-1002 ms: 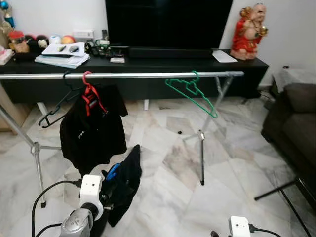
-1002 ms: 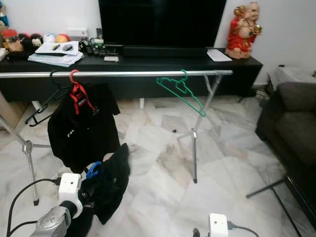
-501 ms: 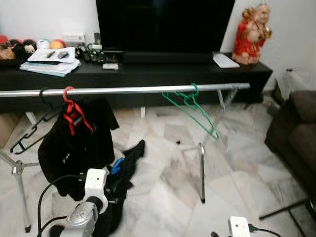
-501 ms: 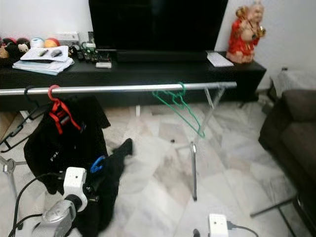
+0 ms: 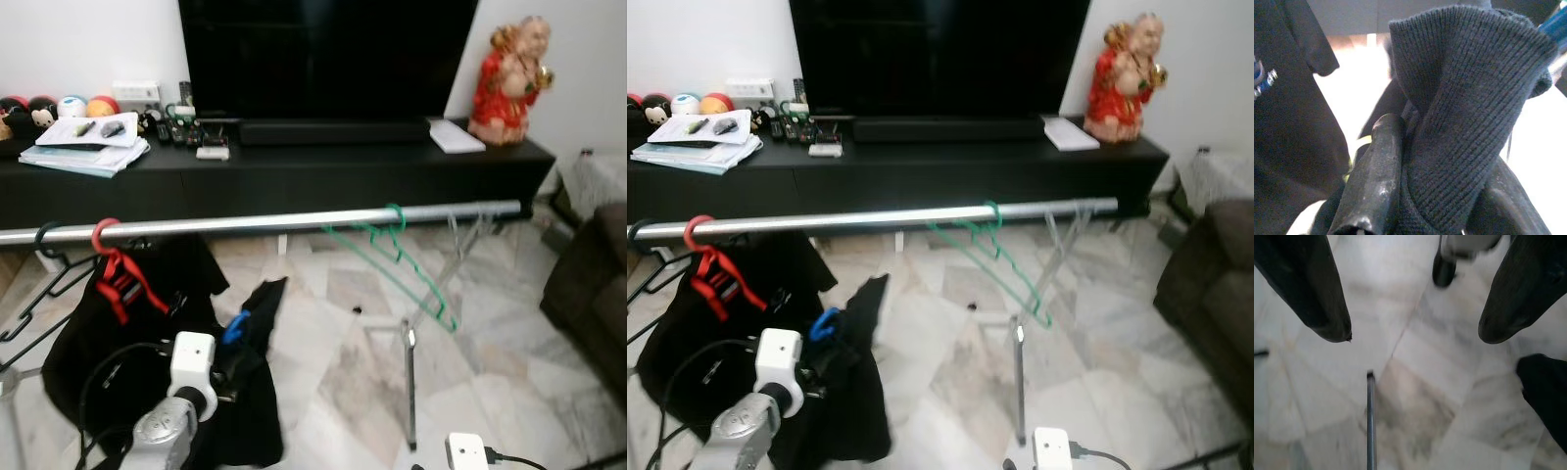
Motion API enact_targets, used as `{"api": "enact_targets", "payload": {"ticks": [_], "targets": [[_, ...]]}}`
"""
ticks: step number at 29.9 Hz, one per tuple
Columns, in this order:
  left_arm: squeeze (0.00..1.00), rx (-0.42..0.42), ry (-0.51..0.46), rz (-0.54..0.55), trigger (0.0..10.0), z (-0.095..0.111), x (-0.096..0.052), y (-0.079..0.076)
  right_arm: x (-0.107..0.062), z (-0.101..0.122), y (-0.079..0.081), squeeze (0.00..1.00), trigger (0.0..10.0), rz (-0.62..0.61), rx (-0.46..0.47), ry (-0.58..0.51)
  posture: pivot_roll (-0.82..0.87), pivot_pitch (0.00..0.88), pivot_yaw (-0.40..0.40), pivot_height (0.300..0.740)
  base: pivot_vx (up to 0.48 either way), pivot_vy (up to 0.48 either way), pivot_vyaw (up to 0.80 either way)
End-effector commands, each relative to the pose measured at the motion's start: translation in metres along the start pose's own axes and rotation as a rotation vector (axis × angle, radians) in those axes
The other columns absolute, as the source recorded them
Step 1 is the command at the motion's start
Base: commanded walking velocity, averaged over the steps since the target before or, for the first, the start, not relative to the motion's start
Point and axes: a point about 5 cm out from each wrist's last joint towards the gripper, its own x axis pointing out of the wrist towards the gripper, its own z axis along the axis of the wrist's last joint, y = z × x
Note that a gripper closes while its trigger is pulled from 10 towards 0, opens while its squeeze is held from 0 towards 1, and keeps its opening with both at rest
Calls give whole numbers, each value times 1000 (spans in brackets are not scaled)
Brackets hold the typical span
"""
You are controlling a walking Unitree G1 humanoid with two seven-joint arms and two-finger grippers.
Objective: Hang hanger
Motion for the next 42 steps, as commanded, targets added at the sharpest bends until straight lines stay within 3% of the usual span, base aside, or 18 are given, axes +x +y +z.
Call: {"api": "enact_targets", "payload": {"ticks": [1,11,19,27,31,42], "targets": [[0,76,-32,-29,10000,12,2,4,1,0,7,0,10000,21,4,5,92,39,-62,740,0,0,0],[0,238,-49,-179,10000,28,13,-16,1,2,7,0,10000,27,-9,6,93,58,-68,740,0,0,0],[0,261,-85,-169,10000,46,25,-17,2,4,7,0,10000,31,-3,-3,90,61,-73,740,0,0,0],[0,232,-96,-111,10000,63,39,-17,2,4,6,0,10000,34,-19,3,88,55,-82,740,0,0,0],[0,159,-68,-24,10000,77,52,-12,2,5,6,0,10000,37,-23,0,82,52,-80,740,0,0,0],[0,81,-65,90,10000,110,71,-17,2,6,4,0,10000,39,-27,1,75,51,-97,740,0,0,0]]}}
